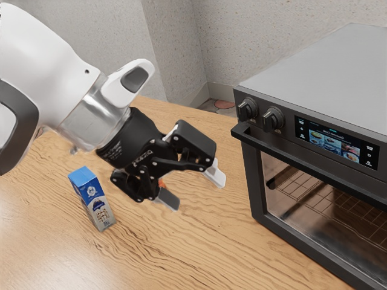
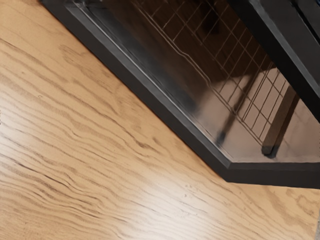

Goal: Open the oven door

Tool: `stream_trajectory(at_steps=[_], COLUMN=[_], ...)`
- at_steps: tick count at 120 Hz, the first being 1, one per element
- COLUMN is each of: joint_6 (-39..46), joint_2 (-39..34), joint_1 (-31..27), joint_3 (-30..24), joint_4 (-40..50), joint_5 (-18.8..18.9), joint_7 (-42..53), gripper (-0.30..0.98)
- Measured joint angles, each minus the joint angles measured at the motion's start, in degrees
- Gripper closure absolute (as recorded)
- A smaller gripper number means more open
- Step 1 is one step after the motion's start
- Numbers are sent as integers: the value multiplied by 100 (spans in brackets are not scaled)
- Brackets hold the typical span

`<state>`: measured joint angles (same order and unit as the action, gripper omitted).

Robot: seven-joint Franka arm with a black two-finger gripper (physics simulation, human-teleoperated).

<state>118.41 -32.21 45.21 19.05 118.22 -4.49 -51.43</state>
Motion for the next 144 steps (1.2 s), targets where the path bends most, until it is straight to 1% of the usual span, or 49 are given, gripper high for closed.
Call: stream_trajectory(at_steps=[7,13,30,36,49,63,74,84,93,136,144], joint_6=[101,170,301,328,367,399,417,427,453,746,773], joint_2=[170,317,397,429,563,725,747,751,782,1039,1059], joint_1=[-301,-433,-302,-35,916,1173,1179,918,836,703,649], joint_3=[-164,-276,-336,-177,437,600,597,386,296,260,264], joint_4=[-70,-116,-146,-178,-407,-533,-548,-551,-552,-552,-546], joint_5=[-1,-8,3,31,390,576,652,678,688,722,935], joint_7=[-124,-201,-401,-470,-681,-1120,-1549,-1917,-2235,-3651,-3848], gripper=[0,0,0,0,0,0,0,0,0,0,0])
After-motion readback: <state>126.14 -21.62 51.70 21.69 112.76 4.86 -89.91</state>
